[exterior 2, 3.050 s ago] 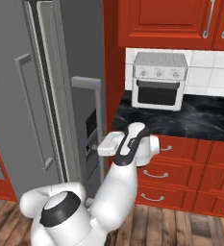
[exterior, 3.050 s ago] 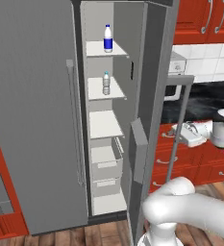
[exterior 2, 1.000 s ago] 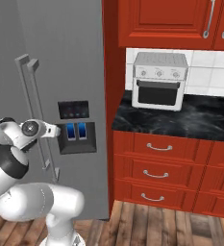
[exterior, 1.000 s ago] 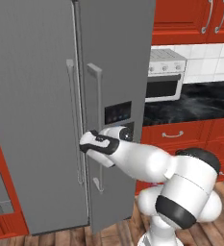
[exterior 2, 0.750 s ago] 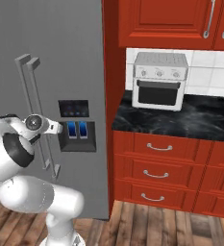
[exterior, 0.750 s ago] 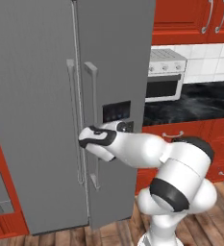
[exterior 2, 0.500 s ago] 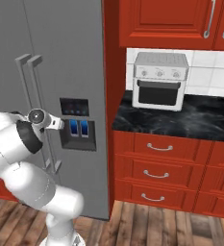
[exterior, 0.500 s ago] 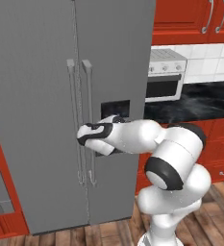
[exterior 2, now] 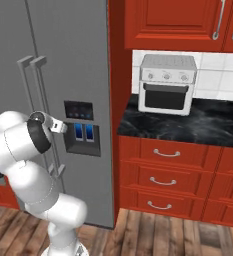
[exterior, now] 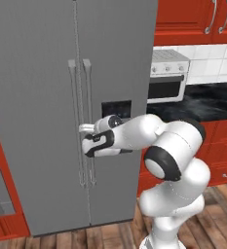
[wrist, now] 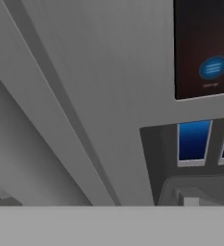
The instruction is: Take the bottled waters from the counter and place them in the freezer to freeze. Close the freezer door after placing the bottles.
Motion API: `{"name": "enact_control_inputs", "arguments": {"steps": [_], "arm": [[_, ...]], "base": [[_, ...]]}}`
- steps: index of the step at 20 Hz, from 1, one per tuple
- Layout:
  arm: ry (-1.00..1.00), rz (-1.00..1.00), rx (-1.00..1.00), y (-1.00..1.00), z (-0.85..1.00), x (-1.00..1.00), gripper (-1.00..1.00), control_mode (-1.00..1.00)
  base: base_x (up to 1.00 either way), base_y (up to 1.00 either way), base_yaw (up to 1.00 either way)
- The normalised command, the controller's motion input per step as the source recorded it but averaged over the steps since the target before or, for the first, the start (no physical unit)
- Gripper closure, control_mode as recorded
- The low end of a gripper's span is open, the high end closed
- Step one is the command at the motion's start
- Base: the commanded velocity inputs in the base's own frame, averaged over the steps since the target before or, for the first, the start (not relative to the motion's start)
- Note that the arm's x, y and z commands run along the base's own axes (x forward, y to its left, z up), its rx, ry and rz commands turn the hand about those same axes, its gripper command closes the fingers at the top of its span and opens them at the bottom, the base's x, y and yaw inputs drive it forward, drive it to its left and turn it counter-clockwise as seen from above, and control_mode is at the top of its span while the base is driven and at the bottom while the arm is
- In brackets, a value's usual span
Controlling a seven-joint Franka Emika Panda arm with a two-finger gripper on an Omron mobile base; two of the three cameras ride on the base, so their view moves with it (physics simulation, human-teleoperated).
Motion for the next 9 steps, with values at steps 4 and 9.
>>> {"name": "enact_control_inputs", "arguments": {"steps": [4, 9], "arm": [[0.16, -0.18, -0.02, 0.22, 0.19, 0.55, -1.00, -1.00], [0.16, -0.18, -0.01, 0.17, 0.17, 0.47, -1.00, -1.00]], "base": [[0.00, 0.00, 0.00], [0.00, 0.00, 0.00]]}}
